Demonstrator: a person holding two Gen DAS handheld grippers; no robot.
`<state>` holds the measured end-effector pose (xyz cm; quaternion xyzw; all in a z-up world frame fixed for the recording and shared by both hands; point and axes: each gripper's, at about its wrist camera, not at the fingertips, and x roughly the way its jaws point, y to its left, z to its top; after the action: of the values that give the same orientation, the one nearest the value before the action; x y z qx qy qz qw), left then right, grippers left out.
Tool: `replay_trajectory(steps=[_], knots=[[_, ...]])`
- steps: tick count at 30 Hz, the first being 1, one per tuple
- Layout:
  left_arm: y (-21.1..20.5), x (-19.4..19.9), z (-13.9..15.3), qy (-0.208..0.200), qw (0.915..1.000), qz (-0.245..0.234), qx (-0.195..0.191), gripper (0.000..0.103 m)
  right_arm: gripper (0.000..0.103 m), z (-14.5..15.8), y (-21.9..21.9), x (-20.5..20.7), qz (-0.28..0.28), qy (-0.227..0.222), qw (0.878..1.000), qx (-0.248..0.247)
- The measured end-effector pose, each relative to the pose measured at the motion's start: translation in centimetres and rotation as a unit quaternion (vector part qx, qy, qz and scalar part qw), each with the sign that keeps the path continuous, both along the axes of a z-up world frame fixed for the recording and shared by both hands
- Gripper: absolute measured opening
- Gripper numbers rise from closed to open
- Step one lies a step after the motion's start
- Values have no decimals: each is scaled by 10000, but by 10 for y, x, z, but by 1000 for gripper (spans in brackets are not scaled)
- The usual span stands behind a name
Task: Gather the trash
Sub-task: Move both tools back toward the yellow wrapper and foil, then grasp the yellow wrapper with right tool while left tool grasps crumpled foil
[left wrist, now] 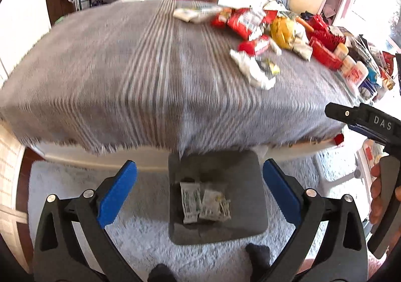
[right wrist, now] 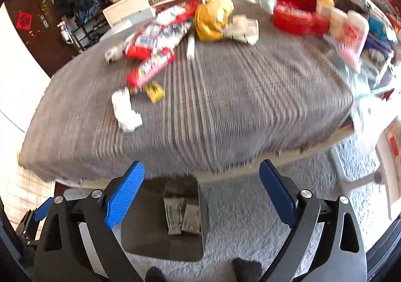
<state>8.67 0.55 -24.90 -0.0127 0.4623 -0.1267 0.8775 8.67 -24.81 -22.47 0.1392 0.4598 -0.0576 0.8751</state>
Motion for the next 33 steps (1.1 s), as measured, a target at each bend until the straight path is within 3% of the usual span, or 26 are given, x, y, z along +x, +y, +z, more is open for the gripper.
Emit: replay_trajectory(steps=[8,10,12,15,23,29,33], knots=[[-8,40,21,-225,9997,32,37,95,90,21,2,52,189,-267,9995,24],[-10,49,25,-277,9996,22,63,95,77,18,4,65,280,-231,9993,123],[-14,59,26,-306,9995,-32,75,95,57,9,8,79,416,-112,9986,295],[-21,69,24,-277,9995,-112,71,95,42,-5,14,99,527,38,9979,363],[-45,88,14,-245,9987,-421,140,95,40,-20,28,128,677,97,9973,279],[-59,97,5,-204,9982,-551,142,95,22,-27,34,132,843,124,9963,138],[-68,105,-1,-175,9981,-593,74,95,21,-26,24,132,826,6,9964,164]])
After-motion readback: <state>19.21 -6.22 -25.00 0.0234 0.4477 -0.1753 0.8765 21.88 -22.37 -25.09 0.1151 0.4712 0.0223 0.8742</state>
